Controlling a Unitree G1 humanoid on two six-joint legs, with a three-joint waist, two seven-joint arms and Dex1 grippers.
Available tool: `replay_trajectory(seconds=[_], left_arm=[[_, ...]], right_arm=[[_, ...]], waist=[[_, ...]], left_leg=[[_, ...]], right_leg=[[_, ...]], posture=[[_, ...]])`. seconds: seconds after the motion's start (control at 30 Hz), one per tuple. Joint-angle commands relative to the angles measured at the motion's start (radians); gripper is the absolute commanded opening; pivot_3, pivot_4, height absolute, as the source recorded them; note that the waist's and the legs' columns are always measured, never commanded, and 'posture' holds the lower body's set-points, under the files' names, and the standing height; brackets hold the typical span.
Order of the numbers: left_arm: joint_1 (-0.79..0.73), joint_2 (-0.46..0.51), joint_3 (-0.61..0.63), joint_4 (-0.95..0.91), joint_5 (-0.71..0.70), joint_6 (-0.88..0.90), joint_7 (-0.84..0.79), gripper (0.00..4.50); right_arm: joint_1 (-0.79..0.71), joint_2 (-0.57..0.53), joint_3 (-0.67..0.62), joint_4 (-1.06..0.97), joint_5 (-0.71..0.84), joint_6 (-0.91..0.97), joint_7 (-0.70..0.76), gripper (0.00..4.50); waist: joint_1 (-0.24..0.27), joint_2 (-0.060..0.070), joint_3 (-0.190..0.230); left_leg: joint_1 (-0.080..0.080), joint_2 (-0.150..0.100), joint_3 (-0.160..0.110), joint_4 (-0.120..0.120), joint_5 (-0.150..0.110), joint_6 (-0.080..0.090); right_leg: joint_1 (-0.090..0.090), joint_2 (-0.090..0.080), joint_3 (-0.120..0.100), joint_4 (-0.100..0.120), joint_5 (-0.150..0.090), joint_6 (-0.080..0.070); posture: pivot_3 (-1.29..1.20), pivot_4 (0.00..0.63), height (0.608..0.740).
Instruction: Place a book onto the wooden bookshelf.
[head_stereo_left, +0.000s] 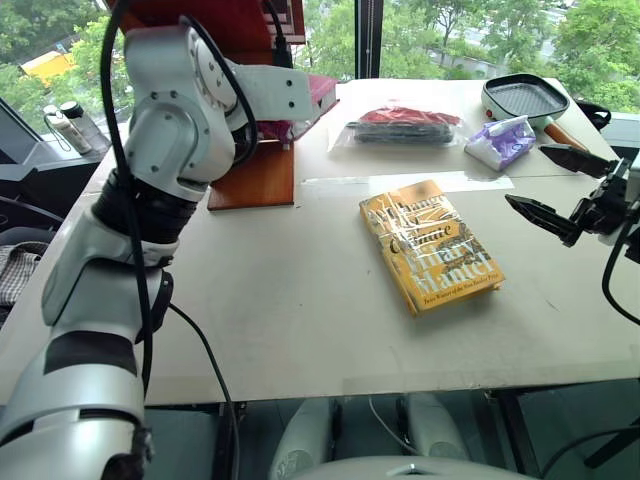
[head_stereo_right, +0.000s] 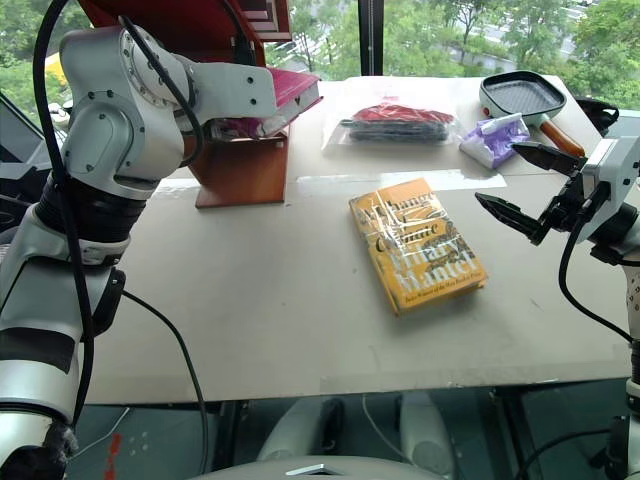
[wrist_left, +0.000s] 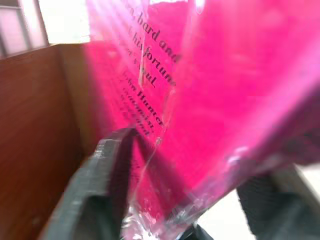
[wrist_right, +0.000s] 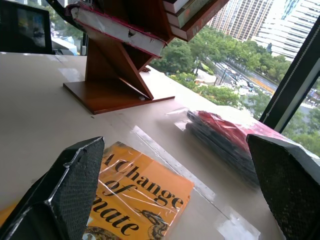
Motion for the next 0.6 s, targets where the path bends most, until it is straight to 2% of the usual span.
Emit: replay_trajectory(seconds=[0.03, 0.17, 0.33, 0.6], left_arm=[[-0.033, 0.028, 0.055, -0.014, -0.006, 0.005, 0.015, 4.44], [-0.046, 0.051, 0.077, -0.018, -0.014, 0.004, 0.015, 4.44], [-0.083, 0.042, 0.09, -0.026, -0.026, 0.017, 0.025, 4.44], [-0.087, 0.088, 0.102, -0.038, -0.05, -0.012, -0.002, 4.44]], right_arm=[[0.009, -0.019, -0.042, -0.033, 0.021, -0.009, 0.012, 4.5], [0.011, -0.023, -0.043, -0.025, 0.023, -0.011, 0.02, 4.5], [0.007, -0.024, -0.037, -0.013, 0.018, -0.015, 0.027, 4.5], [-0.005, -0.021, -0.033, 0.011, 0.012, -0.029, 0.046, 4.5]], waist=[[0.001, 0.0, 0.0], [0.002, 0.0, 0.0], [0.007, -0.001, 0.0], [0.003, -0.001, 0.0]], left_leg=[[-0.002, 0.0, 0.0, 0.0, 0.0, 0.0], [-0.019, -0.001, 0.0, 0.0, 0.002, -0.005], [-0.023, -0.002, -0.002, 0.0, 0.002, -0.004], [-0.022, -0.003, -0.002, 0.001, 0.001, -0.001]], right_leg=[[-0.002, 0.0, 0.0, 0.0, 0.0, 0.0], [-0.019, -0.002, 0.0, 0.0, 0.0, 0.0], [-0.02, -0.003, -0.003, -0.002, 0.0, 0.0], [-0.02, -0.003, -0.003, -0.001, 0.0, 0.0]], posture=[[0.0, 0.15, 0.74], [0.0, 0.15, 0.74], [0.0, 0.15, 0.74], [0.0, 0.15, 0.74]])
